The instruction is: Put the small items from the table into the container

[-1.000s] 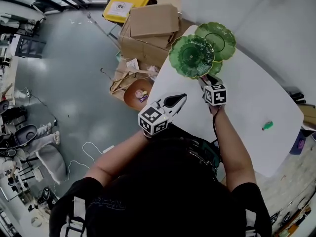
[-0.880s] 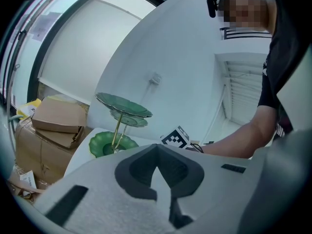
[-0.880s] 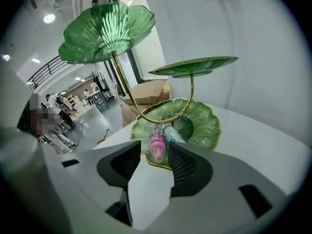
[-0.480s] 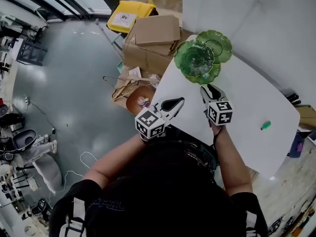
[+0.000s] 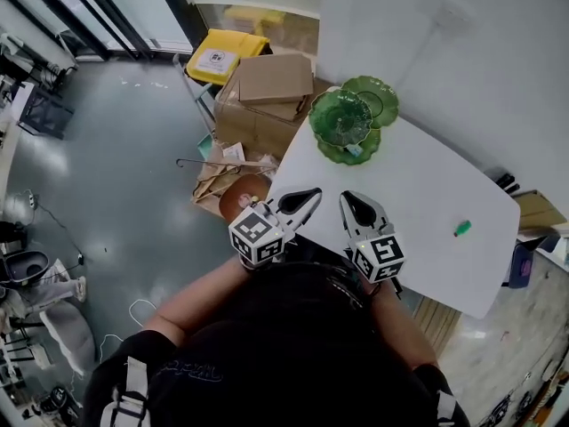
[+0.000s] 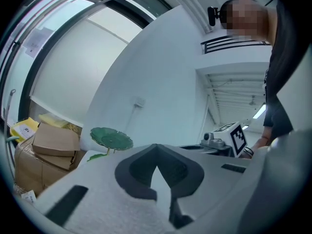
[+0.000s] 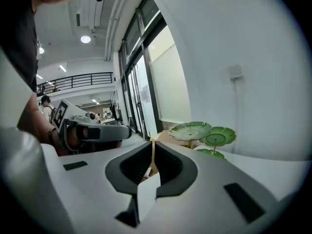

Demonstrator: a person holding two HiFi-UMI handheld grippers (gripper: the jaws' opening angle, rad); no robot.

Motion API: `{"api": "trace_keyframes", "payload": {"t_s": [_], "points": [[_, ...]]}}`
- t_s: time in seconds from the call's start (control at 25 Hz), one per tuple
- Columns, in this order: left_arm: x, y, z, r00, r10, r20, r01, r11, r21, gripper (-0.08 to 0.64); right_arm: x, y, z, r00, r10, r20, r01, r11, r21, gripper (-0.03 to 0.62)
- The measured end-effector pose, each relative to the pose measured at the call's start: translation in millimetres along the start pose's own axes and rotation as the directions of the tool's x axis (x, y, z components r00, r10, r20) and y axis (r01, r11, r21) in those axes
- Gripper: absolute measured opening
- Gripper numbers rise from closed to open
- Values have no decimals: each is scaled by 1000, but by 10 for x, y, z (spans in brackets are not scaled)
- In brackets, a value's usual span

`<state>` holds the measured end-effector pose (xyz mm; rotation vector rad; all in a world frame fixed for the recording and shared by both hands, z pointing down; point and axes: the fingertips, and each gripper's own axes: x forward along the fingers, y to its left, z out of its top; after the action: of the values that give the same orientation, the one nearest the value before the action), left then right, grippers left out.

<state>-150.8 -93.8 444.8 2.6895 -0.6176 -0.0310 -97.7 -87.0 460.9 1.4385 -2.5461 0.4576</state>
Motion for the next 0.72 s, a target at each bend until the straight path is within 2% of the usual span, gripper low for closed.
{"api": "trace_keyframes", "payload": {"t_s": [0.16, 0.52, 0.72], "points": [[-100, -60, -1, 1000, -14, 10, 14, 1000, -12, 5, -95, 315, 83, 999, 13, 36, -12, 1000, -26, 25], [-129, -292, -45, 996, -91, -7, 91, 996, 21, 5, -144, 392, 77, 999, -14, 44, 15, 1000, -22, 25], [-156, -256, -90, 997, -68, -31, 69, 997, 47, 3, -136, 424, 51, 999, -19, 38, 19, 1000, -17, 25]]}}
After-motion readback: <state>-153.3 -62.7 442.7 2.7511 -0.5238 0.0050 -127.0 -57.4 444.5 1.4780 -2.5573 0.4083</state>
